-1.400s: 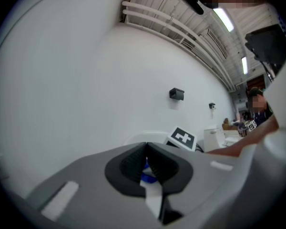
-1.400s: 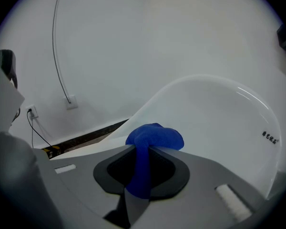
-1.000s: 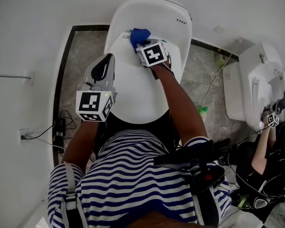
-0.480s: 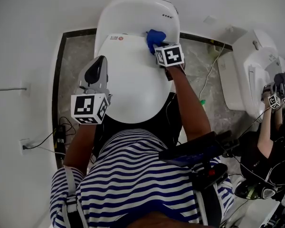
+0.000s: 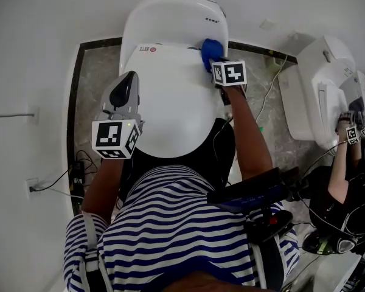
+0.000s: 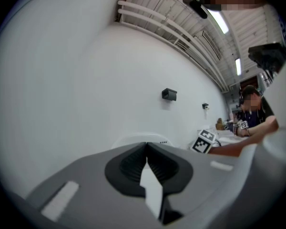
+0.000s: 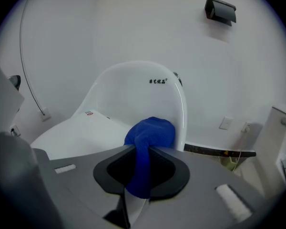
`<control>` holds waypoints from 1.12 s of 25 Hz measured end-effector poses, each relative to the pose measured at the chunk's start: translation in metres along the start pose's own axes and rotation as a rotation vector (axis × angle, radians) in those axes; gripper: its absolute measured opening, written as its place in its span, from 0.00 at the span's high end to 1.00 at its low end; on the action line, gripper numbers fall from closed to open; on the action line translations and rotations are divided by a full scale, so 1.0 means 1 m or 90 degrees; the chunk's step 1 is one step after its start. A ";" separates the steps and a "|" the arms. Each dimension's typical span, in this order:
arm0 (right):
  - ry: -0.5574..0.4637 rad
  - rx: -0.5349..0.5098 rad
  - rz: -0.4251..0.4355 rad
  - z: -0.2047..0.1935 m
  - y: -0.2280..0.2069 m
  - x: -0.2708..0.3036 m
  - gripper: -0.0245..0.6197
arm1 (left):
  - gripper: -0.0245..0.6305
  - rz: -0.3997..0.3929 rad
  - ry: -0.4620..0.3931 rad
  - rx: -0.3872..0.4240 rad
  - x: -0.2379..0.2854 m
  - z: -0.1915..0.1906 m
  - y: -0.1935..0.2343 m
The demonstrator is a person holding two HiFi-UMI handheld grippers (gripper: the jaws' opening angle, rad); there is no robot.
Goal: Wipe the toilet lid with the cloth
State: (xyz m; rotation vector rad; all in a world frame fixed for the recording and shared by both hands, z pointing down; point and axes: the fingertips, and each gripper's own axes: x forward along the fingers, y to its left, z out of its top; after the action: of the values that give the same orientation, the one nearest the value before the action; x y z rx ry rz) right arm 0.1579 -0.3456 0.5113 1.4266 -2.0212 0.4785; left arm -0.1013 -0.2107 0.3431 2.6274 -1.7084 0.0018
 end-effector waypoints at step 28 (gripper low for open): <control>-0.094 -0.199 0.203 0.105 0.252 0.003 0.86 | 0.96 0.052 0.008 -0.003 -0.026 0.010 0.031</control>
State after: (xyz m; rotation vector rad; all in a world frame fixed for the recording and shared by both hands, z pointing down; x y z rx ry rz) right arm -0.1066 -0.3228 0.4482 0.9824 -2.3340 0.1766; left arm -0.1399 -0.2000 0.3335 2.5471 -1.8071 0.0148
